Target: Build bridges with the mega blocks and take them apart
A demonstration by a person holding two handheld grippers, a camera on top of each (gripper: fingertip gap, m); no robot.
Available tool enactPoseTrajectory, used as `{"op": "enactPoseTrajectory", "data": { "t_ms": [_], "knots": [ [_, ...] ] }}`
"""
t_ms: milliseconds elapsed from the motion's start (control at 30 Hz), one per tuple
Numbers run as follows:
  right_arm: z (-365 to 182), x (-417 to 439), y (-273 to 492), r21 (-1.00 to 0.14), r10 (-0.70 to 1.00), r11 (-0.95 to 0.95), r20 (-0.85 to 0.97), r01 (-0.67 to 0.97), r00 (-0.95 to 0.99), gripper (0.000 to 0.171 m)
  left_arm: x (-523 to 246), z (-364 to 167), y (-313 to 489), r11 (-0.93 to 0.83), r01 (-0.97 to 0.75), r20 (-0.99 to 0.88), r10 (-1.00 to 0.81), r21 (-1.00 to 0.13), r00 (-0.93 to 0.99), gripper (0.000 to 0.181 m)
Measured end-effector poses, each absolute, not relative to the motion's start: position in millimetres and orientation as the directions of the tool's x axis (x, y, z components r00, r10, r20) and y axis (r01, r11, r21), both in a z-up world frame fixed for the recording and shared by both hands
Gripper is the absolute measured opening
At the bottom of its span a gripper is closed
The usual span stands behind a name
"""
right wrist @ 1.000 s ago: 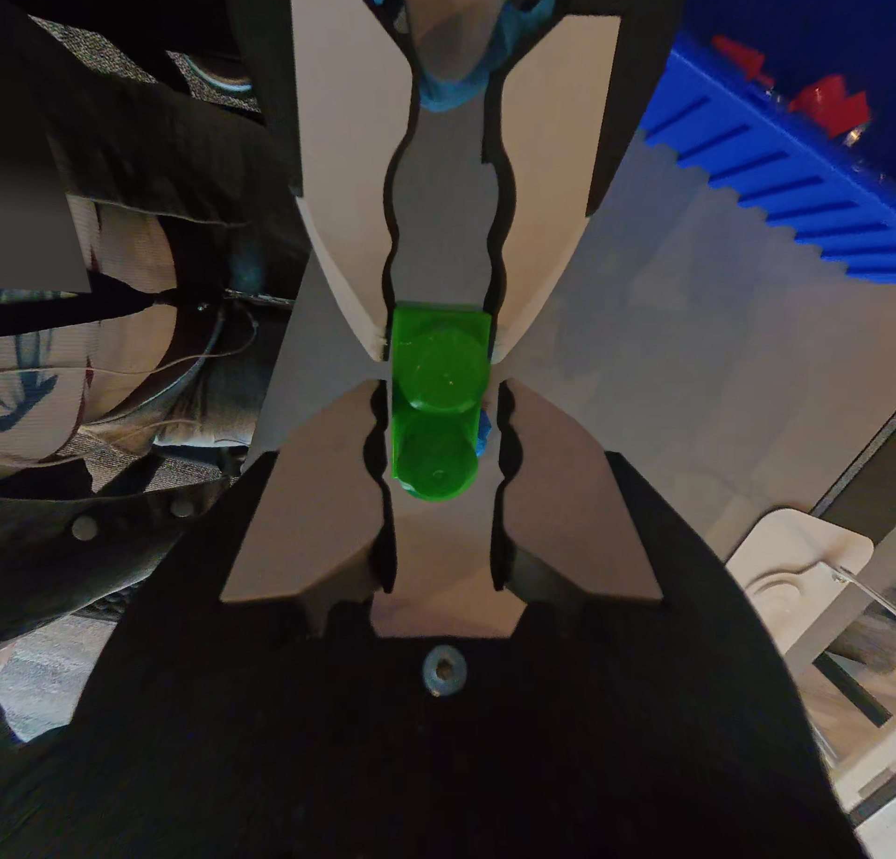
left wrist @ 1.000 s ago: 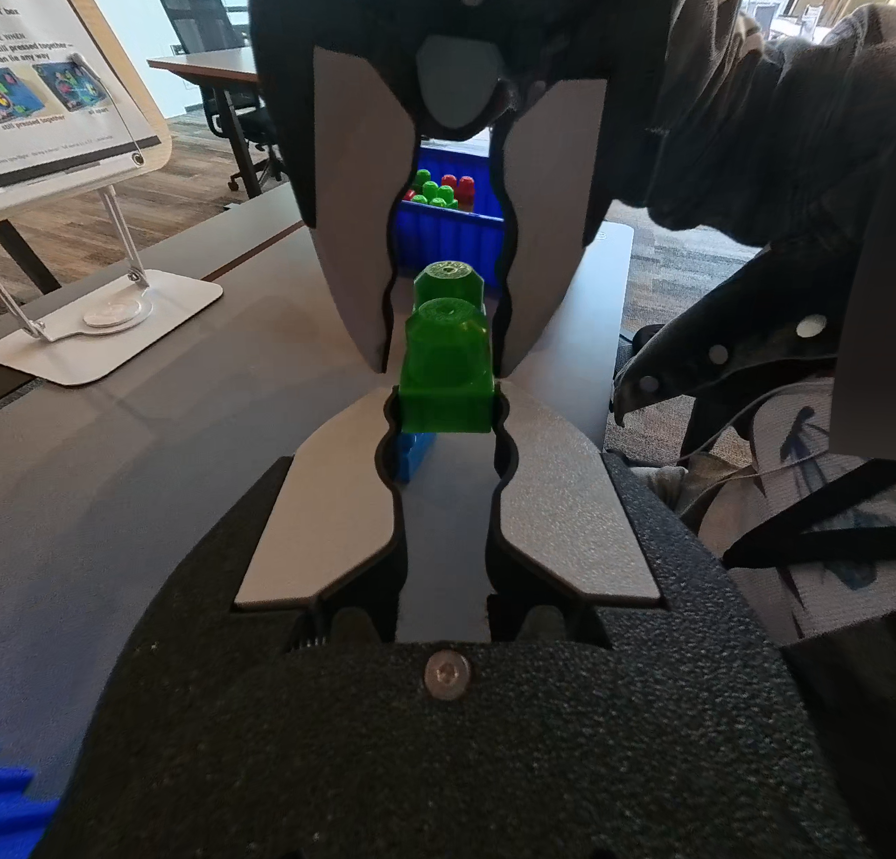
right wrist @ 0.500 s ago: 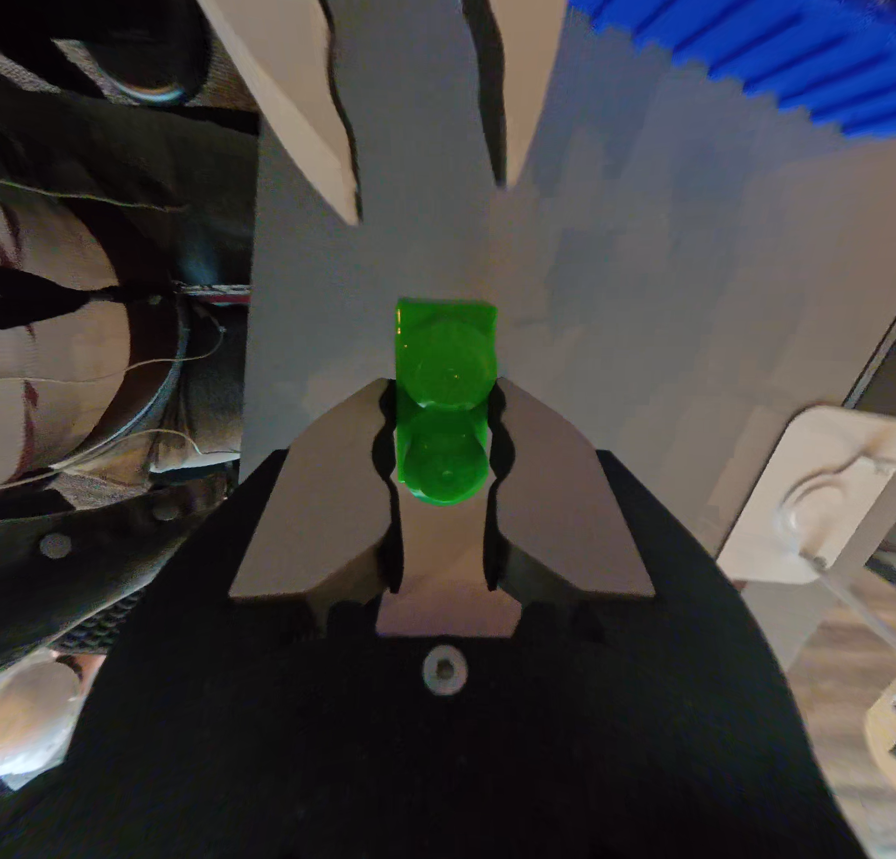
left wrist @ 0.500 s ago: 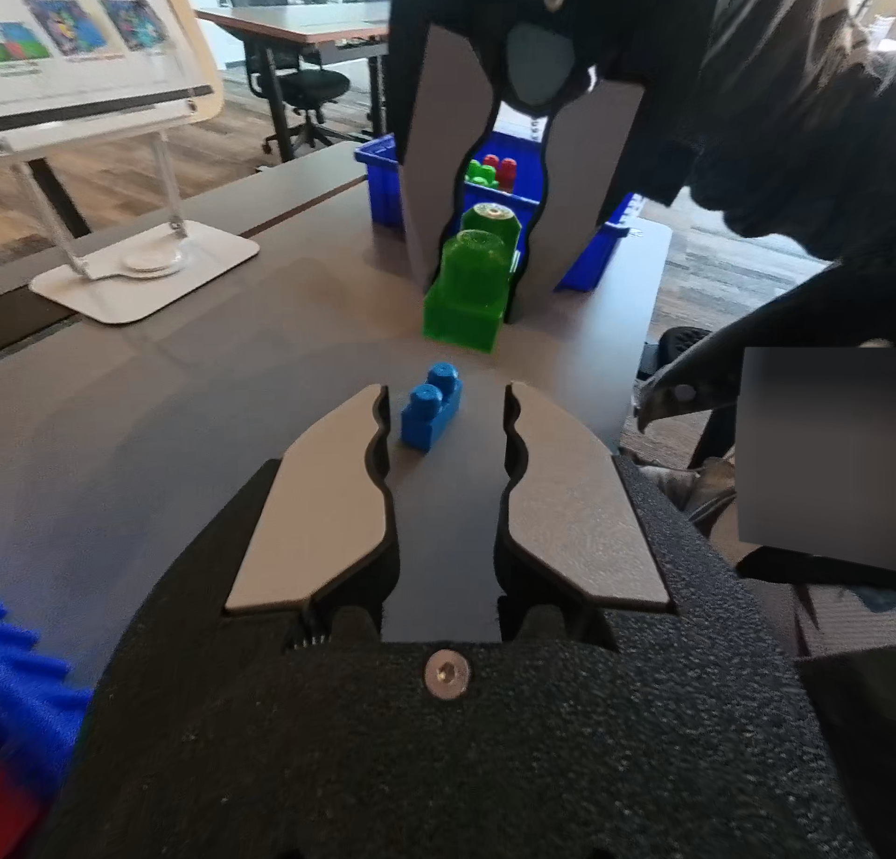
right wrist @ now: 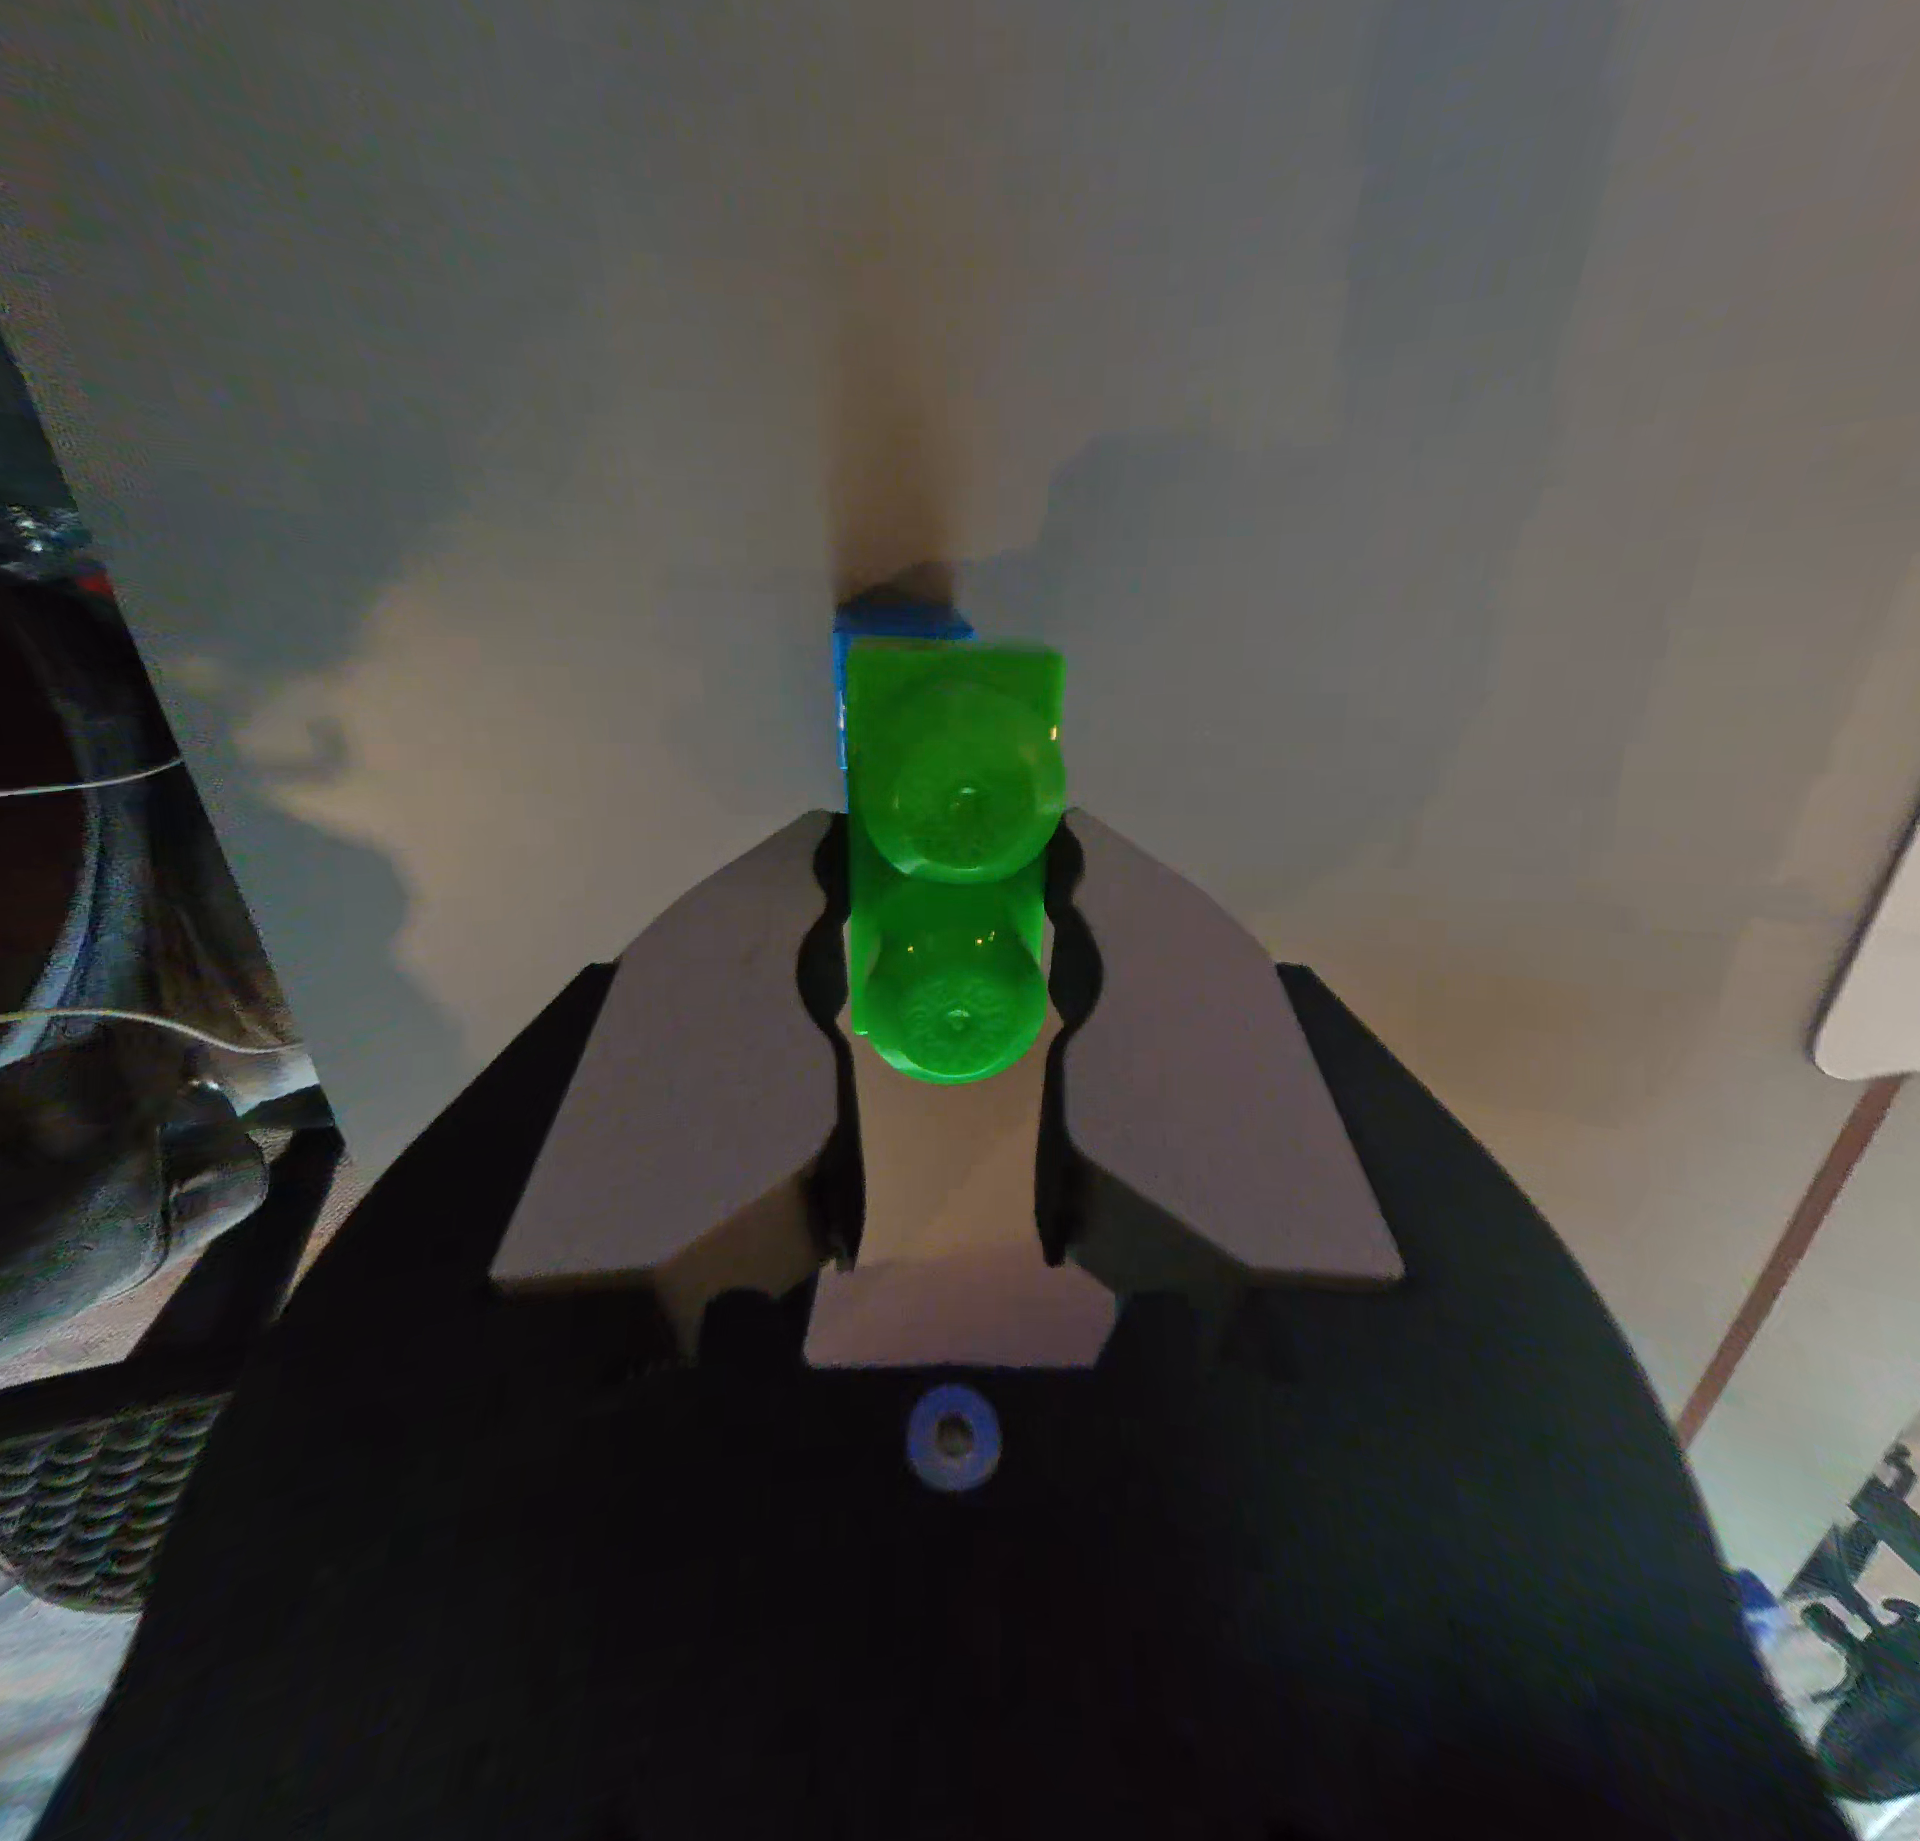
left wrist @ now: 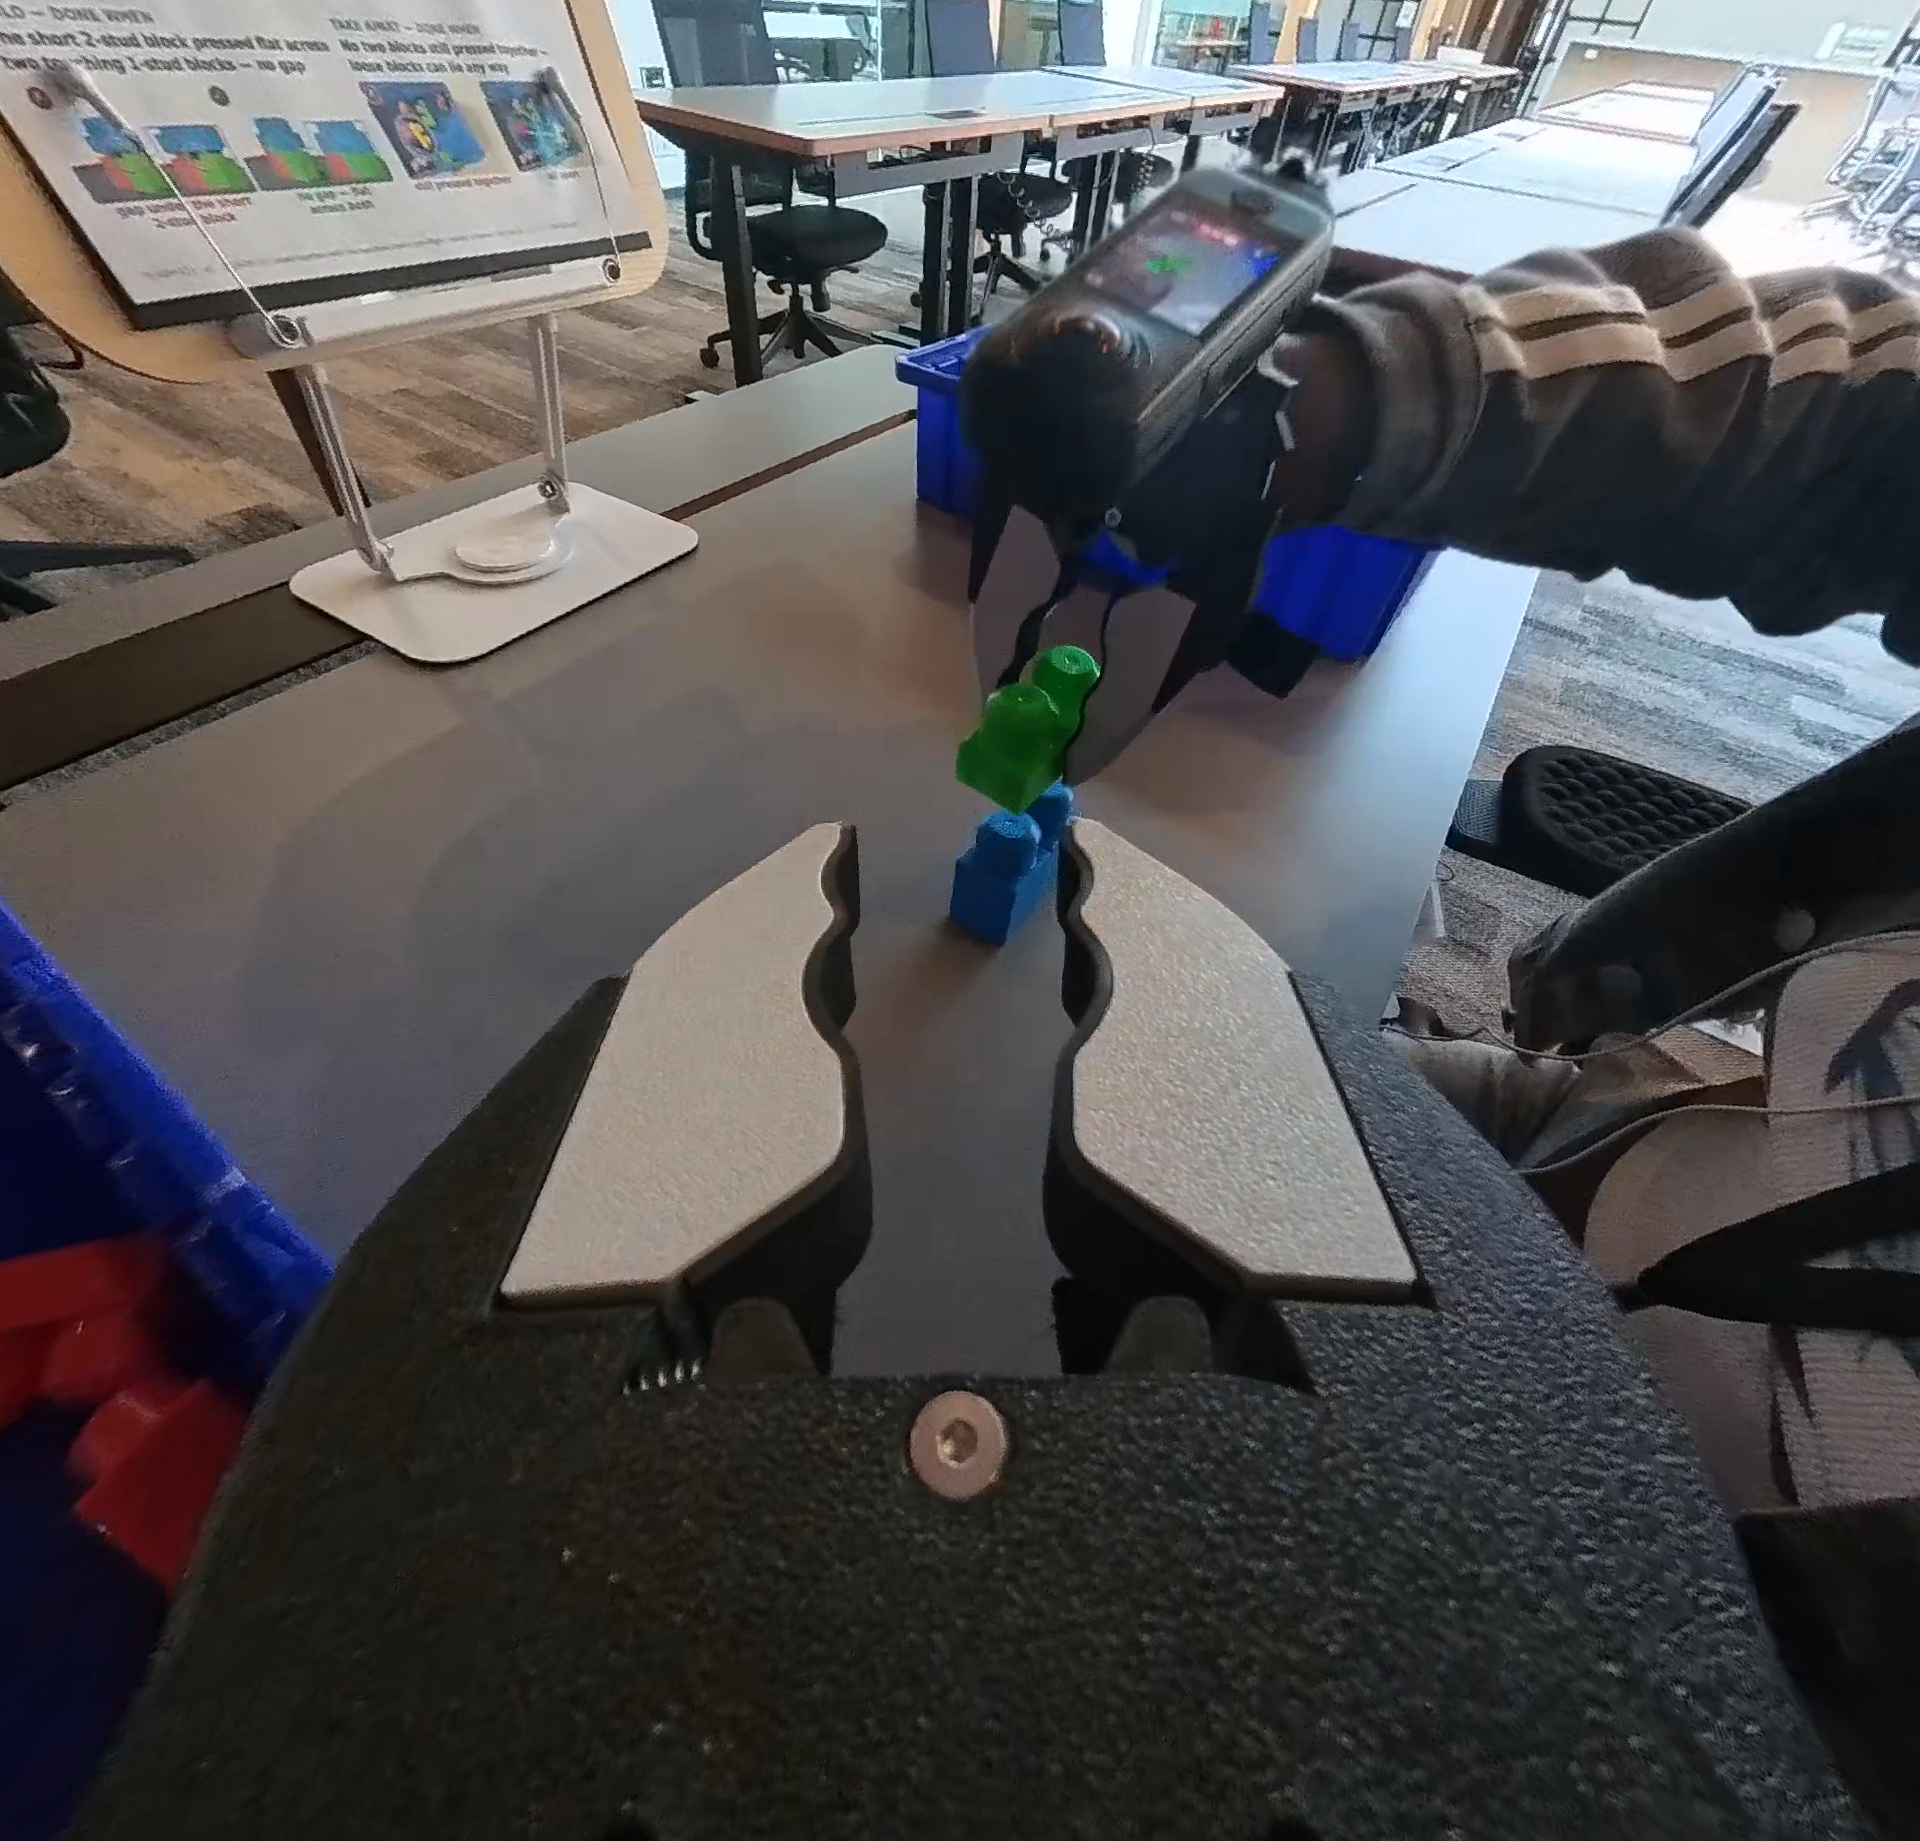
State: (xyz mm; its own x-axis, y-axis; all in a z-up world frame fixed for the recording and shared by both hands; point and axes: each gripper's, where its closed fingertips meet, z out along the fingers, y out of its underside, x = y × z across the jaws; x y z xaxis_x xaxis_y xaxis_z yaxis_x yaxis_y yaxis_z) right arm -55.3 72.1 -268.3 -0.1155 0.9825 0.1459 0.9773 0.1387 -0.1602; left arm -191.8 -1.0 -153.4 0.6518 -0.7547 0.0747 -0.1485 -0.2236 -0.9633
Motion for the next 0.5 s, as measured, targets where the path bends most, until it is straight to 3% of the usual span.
{"op": "enactPoseTrajectory", "data": {
  "t_ms": [500],
  "knots": [
    [-290, -54, 70, -0.139, 0.984, 0.155, 0.112, 0.978, -0.140, 0.036, -196, -159, 3, -0.241, -0.145, 0.087, -0.744, -0.960, 0.663, 0.035]
  ]
}}
